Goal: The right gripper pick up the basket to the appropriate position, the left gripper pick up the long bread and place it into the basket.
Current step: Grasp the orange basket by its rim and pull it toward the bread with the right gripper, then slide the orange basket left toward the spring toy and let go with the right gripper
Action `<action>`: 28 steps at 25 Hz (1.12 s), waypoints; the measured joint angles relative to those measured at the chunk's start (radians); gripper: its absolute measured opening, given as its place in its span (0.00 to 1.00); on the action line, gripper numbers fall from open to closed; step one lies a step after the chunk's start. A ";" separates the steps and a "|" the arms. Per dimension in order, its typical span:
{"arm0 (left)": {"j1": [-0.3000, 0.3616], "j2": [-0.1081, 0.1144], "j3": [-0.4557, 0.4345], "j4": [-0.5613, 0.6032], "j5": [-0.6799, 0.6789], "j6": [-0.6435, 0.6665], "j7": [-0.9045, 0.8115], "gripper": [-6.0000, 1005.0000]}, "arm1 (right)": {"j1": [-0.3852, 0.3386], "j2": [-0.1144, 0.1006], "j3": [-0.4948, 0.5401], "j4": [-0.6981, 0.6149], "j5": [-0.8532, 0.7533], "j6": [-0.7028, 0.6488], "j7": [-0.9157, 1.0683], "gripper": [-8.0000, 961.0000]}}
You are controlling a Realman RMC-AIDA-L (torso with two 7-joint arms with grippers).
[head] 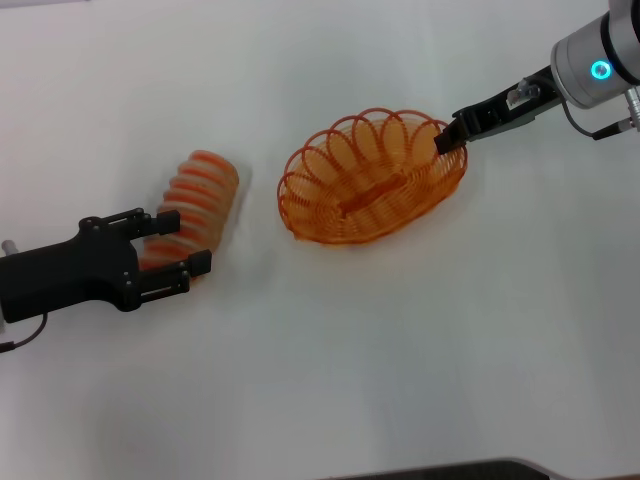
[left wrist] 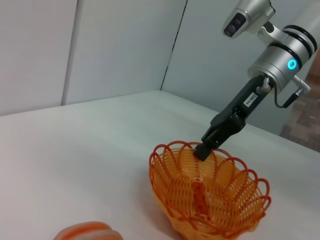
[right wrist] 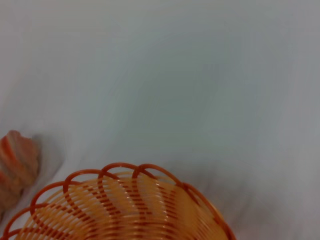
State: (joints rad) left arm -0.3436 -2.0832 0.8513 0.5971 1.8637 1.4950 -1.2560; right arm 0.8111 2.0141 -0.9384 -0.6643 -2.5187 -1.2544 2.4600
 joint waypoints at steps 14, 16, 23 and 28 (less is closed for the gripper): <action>-0.005 -0.004 -0.001 0.006 0.022 0.000 0.000 0.72 | -0.003 -0.003 0.128 -0.011 0.024 -0.117 0.049 0.10; -0.006 -0.004 -0.002 0.006 0.023 -0.006 0.000 0.72 | -0.008 -0.004 0.136 -0.009 0.028 -0.117 0.068 0.10; -0.010 -0.009 0.002 0.006 0.025 -0.040 0.002 0.72 | -0.022 0.016 0.141 -0.011 0.031 -0.071 0.111 0.10; -0.011 -0.009 0.002 0.011 0.025 -0.041 0.002 0.72 | -0.023 0.029 0.134 -0.002 0.028 -0.018 0.120 0.10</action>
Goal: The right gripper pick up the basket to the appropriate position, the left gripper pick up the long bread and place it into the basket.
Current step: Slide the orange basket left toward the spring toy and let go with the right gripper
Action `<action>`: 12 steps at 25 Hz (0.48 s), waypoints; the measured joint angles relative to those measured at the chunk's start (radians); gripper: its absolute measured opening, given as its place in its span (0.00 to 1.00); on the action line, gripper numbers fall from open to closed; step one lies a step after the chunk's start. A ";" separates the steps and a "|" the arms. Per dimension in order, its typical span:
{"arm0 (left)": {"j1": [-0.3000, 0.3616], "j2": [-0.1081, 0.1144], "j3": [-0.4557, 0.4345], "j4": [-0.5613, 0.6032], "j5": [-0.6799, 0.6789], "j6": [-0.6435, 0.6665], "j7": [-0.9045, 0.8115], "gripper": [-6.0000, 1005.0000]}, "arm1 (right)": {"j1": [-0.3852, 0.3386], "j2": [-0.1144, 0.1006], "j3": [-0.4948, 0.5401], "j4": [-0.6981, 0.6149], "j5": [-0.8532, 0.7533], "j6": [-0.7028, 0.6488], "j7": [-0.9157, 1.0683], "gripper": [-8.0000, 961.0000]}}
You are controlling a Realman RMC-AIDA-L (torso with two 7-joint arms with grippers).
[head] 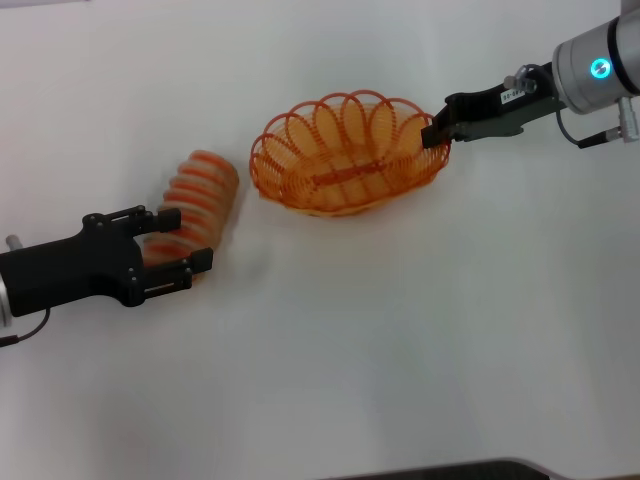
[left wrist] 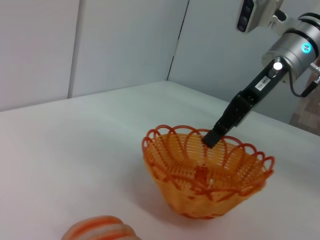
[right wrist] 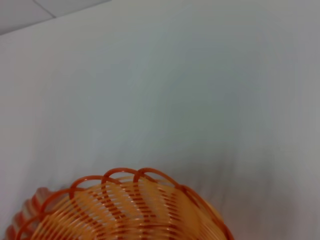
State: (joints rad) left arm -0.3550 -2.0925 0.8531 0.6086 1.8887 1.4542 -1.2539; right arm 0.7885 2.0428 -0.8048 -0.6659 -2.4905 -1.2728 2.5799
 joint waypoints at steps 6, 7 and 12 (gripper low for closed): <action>0.000 -0.001 0.000 0.002 0.000 -0.002 0.001 0.72 | 0.000 0.021 -0.002 0.002 0.001 0.051 0.002 0.10; 0.000 -0.002 0.000 0.002 0.000 -0.002 0.001 0.72 | 0.000 0.024 -0.002 0.002 0.002 0.055 0.002 0.10; 0.001 -0.003 -0.002 0.003 0.000 -0.006 0.001 0.72 | 0.000 0.037 -0.002 0.003 0.004 0.076 0.002 0.10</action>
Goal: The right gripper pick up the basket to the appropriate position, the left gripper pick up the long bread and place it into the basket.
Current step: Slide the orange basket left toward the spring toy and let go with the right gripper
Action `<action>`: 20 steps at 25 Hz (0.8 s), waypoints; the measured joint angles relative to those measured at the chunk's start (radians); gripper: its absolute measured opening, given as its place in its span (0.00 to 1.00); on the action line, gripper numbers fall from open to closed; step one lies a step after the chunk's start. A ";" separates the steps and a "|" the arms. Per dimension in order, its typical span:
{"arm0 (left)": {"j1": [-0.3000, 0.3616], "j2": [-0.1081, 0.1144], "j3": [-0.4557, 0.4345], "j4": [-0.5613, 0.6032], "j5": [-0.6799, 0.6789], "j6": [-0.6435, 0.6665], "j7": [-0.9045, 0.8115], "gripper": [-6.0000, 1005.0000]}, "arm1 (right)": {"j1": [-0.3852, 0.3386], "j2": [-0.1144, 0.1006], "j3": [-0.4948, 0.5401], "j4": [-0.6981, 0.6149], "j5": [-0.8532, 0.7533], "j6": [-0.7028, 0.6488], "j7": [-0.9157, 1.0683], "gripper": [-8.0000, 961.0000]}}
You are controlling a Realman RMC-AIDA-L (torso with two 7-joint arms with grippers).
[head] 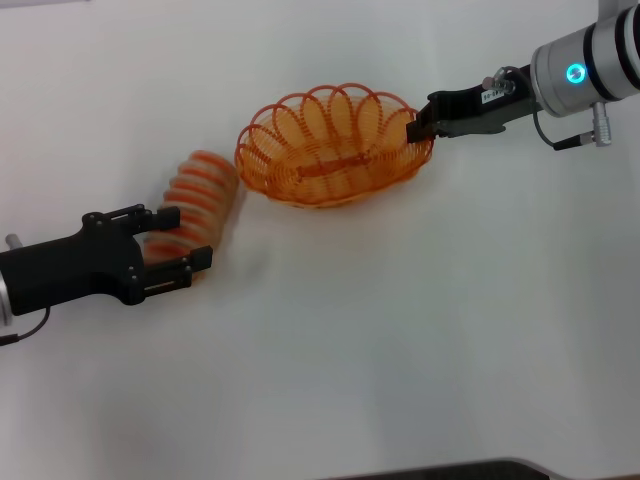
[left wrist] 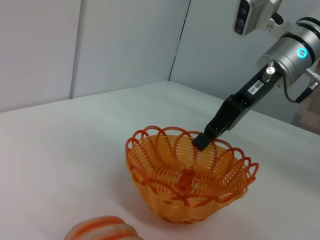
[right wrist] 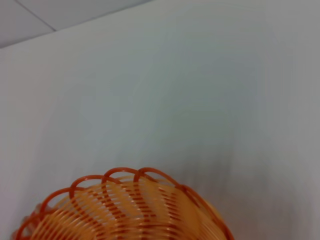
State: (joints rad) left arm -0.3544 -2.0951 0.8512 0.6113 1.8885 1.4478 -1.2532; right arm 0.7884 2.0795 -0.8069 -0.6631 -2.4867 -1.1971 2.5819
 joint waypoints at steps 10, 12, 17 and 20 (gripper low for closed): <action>-0.002 -0.002 0.002 0.001 0.000 -0.003 0.000 0.72 | 0.000 0.002 0.000 0.006 0.000 0.016 0.003 0.10; -0.002 -0.002 0.002 0.001 0.000 -0.003 0.000 0.72 | 0.000 0.002 0.001 0.011 0.000 0.021 0.003 0.10; -0.003 -0.002 0.002 0.001 0.000 -0.003 0.000 0.72 | 0.000 0.002 0.003 0.026 0.000 0.028 0.003 0.10; -0.004 -0.004 0.002 0.001 0.000 -0.003 0.000 0.72 | 0.001 0.002 0.005 0.027 0.000 0.033 0.003 0.10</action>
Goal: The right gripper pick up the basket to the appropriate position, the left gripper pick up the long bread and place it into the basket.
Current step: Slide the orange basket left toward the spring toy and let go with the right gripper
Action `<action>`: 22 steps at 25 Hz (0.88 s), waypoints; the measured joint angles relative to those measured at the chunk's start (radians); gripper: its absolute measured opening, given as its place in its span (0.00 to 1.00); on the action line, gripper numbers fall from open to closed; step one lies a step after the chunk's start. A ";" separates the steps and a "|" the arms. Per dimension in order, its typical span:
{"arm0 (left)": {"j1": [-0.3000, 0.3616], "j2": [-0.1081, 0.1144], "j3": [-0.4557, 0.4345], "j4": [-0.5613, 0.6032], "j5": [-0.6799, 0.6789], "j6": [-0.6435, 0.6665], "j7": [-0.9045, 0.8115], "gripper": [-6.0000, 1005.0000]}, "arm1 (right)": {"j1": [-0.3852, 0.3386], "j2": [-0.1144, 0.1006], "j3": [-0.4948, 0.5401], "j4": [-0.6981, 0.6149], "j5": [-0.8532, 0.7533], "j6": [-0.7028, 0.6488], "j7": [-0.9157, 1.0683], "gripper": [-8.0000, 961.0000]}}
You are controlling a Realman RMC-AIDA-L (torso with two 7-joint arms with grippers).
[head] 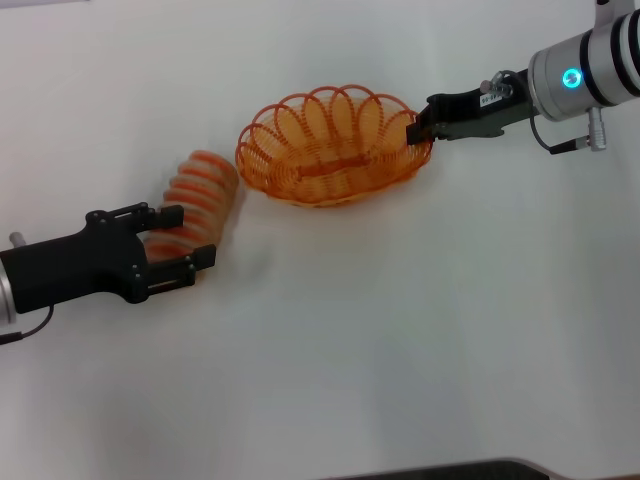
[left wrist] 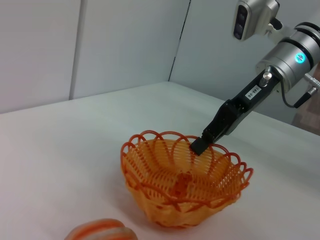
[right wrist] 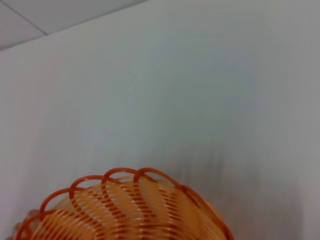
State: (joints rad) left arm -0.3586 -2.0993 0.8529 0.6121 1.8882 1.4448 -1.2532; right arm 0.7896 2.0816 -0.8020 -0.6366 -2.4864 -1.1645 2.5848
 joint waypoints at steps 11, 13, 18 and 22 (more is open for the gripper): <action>-0.002 -0.001 0.000 0.000 0.000 0.000 0.000 0.72 | 0.000 0.002 -0.001 0.009 0.018 0.013 0.000 0.10; -0.002 -0.001 0.000 0.000 0.000 0.000 0.000 0.72 | 0.001 0.002 0.000 0.014 0.023 0.014 0.000 0.10; -0.002 -0.001 0.000 0.000 0.000 -0.001 0.000 0.72 | 0.002 0.001 -0.004 0.028 0.036 0.020 0.000 0.10; -0.002 -0.001 0.000 0.000 0.000 -0.001 0.000 0.72 | 0.002 0.001 -0.006 0.029 0.038 0.021 0.000 0.10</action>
State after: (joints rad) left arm -0.3605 -2.1000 0.8528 0.6121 1.8883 1.4435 -1.2532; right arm 0.7920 2.0831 -0.8081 -0.6076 -2.4483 -1.1436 2.5848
